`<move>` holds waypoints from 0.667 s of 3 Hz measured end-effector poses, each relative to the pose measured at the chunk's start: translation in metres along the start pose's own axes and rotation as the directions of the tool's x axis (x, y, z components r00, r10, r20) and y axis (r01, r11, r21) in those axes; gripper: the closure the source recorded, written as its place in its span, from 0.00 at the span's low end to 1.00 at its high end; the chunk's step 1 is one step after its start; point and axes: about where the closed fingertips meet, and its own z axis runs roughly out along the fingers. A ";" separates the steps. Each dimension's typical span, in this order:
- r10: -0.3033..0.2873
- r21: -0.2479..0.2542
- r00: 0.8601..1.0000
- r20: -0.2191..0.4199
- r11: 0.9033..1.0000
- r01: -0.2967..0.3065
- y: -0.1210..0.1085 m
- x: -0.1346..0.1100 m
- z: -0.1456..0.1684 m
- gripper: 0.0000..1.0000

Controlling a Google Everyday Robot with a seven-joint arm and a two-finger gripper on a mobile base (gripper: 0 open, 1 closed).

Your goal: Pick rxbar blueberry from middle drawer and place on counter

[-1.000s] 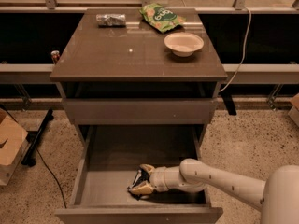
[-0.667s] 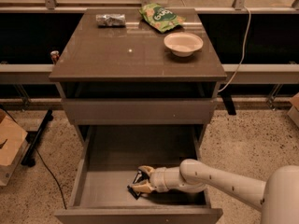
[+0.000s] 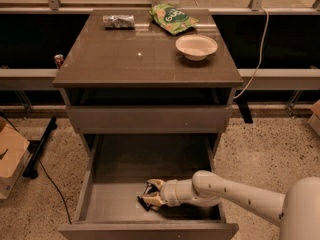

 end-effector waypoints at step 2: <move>0.000 0.000 1.000 0.000 1.000 0.000 0.000 0.000 0.000 1.00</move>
Offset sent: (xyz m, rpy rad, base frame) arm 0.0258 -0.0066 0.1060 0.0762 -0.1968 -0.0364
